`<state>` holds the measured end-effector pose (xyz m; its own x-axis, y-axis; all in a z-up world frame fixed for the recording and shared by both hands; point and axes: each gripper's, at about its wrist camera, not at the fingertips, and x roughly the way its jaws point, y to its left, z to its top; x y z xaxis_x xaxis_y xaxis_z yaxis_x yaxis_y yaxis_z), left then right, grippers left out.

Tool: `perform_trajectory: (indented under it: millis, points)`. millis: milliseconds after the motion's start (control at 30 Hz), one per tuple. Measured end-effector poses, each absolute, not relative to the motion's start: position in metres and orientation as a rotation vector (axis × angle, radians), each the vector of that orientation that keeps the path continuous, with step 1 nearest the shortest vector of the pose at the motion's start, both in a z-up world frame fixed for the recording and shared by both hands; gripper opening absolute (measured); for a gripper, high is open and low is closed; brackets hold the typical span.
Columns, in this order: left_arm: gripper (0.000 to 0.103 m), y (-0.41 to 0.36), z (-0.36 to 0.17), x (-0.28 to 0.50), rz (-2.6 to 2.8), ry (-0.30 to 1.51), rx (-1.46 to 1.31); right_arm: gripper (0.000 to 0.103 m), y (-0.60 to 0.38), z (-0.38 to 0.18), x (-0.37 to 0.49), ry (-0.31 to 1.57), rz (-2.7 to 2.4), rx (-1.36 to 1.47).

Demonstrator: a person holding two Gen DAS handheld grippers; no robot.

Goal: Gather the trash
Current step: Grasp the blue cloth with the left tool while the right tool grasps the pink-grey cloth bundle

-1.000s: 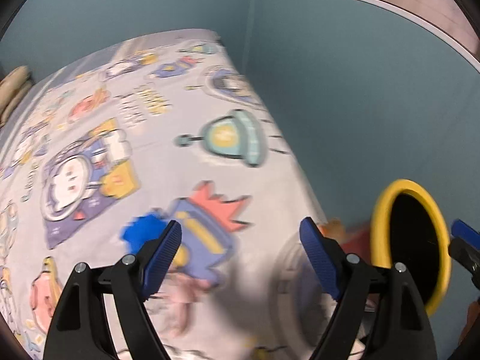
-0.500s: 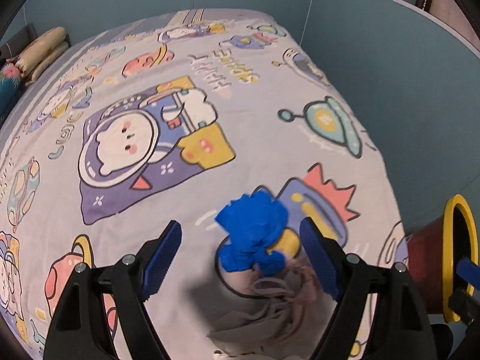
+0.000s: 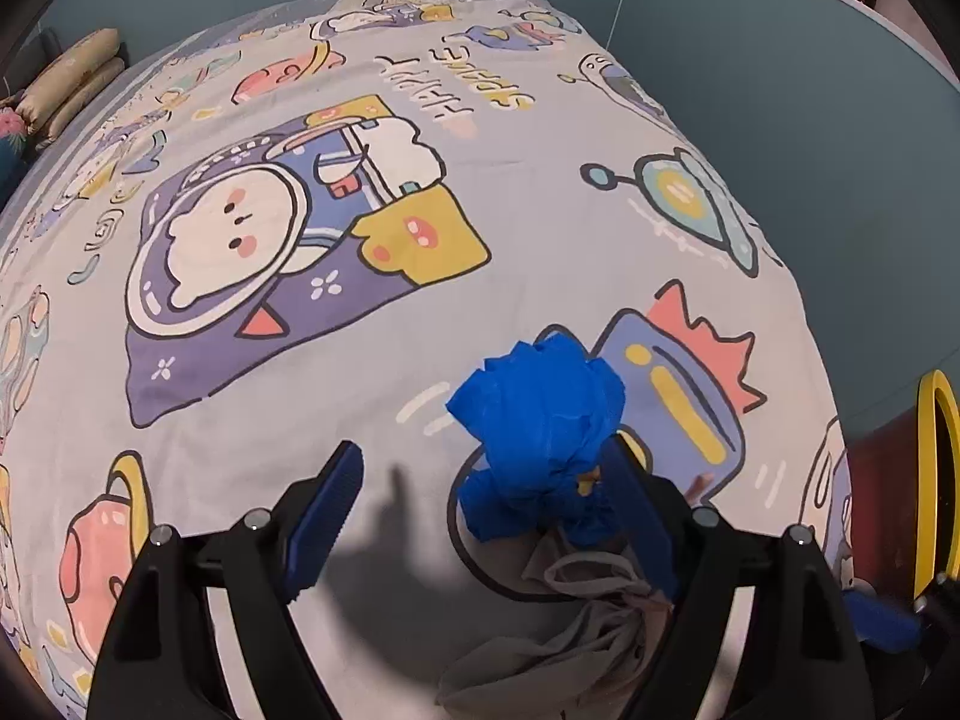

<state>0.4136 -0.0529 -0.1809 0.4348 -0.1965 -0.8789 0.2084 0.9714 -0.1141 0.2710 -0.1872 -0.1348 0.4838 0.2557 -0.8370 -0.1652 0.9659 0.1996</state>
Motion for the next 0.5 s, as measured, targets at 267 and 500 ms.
perform_trajectory:
  millis: [267,500]
  points:
    - [0.075,-0.05,-0.194,0.422,-0.247,1.108,-0.013,0.045,-0.162,-0.158,0.287,1.074,0.254,0.08]
    - [0.067,-0.054,-0.202,0.427,-0.269,1.118,-0.032,0.045,-0.156,-0.18,0.295,1.112,0.222,0.099]
